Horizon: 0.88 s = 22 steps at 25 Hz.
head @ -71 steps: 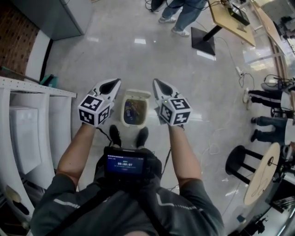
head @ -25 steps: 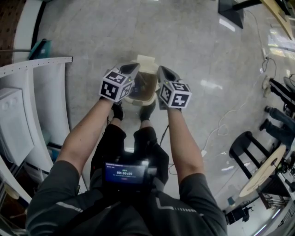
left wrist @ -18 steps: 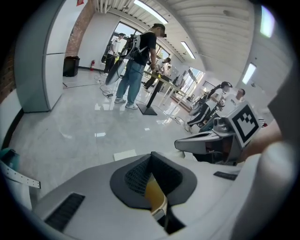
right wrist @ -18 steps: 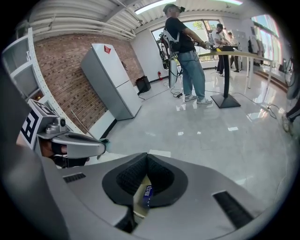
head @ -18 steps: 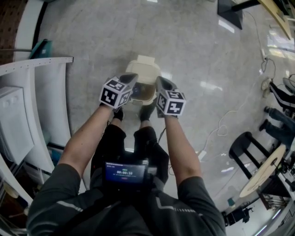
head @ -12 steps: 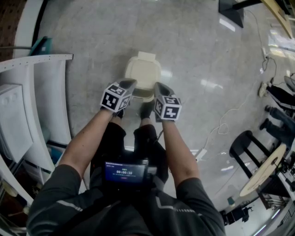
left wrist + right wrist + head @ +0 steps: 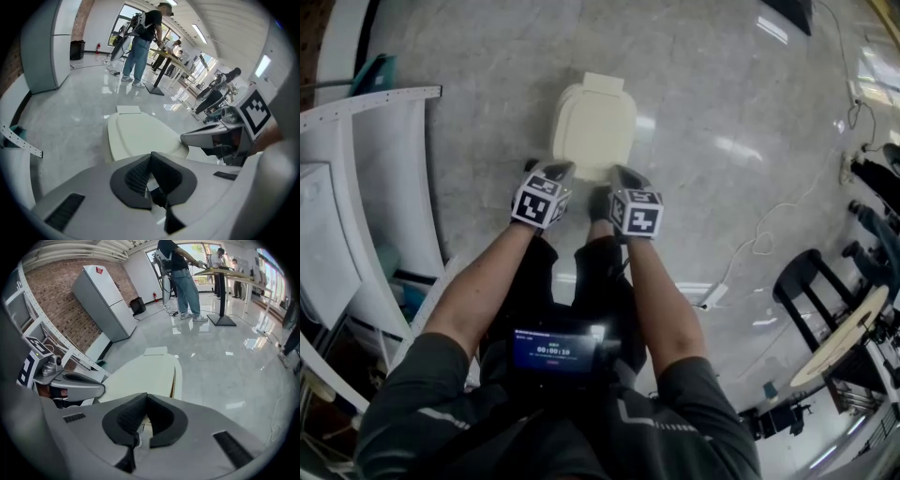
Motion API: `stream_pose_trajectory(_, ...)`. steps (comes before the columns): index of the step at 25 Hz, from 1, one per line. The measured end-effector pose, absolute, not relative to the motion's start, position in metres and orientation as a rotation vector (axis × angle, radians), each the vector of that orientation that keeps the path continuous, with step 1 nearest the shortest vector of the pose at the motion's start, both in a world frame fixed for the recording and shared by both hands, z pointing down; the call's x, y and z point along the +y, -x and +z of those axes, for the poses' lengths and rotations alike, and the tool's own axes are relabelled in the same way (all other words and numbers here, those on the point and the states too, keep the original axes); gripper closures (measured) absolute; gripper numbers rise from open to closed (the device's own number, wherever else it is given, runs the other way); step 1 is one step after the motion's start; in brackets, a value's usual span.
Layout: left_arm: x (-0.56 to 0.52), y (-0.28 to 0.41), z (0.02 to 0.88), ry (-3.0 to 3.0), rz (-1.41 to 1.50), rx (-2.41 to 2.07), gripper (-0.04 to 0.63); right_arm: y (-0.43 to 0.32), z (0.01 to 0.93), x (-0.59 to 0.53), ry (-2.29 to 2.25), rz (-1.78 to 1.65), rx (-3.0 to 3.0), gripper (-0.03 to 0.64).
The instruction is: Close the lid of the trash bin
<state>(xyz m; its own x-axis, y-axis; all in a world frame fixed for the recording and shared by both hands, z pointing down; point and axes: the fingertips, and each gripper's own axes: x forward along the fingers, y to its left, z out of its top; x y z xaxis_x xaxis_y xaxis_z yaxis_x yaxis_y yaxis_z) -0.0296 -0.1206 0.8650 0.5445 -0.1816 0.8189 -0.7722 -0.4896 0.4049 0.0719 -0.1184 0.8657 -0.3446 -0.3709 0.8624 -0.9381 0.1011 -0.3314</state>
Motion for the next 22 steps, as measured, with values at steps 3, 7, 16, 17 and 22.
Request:
stream_pose_trajectory(3,-0.11,0.03,0.885,-1.949,0.963,-0.75,0.6,-0.071,0.885,-0.109,-1.267,1.252,-1.76,0.606)
stream_pose_trajectory(7,-0.099,0.031,0.911,-1.945,1.027,-0.73,0.598,-0.07,0.91,-0.1,-1.236,1.245,-1.732,0.606)
stream_pose_trajectory(16,-0.084,0.034,0.945,-1.889,1.079,-0.709,0.598,-0.068,0.942,-0.092,-1.213,1.269,-1.694,0.606)
stream_pose_trajectory(17,-0.083,0.035,0.947,-1.885,1.084,-0.708,0.598,-0.067,0.944,-0.091,-1.212,1.271,-1.687,0.606)
stream_pose_trajectory(22,-0.083,0.035,0.953,-1.872,1.095,-0.712,0.6,-0.067,0.949,-0.091,-1.217,1.278,-1.66,0.606)
